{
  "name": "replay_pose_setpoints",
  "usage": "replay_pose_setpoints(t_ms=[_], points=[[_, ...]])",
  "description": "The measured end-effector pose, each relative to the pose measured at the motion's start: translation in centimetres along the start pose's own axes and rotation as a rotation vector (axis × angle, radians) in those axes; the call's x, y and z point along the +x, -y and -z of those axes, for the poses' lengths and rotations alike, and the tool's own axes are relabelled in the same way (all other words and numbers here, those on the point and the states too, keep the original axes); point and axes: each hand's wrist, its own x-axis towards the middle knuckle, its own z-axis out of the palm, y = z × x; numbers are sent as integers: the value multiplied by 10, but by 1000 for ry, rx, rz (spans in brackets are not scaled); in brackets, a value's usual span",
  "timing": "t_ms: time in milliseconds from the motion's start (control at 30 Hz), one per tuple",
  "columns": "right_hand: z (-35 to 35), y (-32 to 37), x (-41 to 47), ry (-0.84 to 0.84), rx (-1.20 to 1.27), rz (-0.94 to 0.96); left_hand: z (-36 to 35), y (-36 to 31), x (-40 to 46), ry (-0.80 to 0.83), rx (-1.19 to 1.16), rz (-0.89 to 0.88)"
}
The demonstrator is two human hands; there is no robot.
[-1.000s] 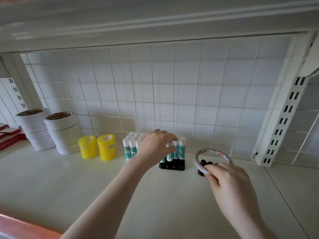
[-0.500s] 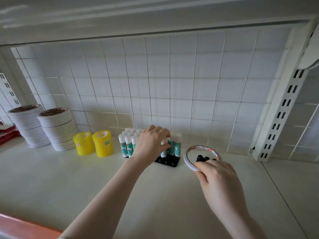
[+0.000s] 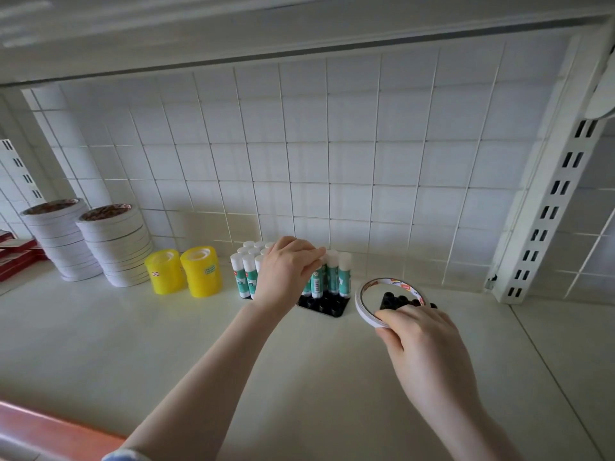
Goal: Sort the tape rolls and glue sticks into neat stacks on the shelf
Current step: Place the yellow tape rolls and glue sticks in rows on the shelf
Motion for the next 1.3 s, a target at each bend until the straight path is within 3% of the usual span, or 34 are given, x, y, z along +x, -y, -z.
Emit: replay_pose_setpoints(t_ms=[233,600,1133,1300], points=[[-1,-1,-2,-15,6,-18,-8,0,-4,59,-16,18],[6,-6,-3,-26,-18,-25,-14,-5,-9,-29,161,-58],[10,-8,-3,-69,-27,-49,-4,-13,-12,-26,63,88],[21,-4,3,-75,-36,-27,-2,-15,-7,43,102,119]])
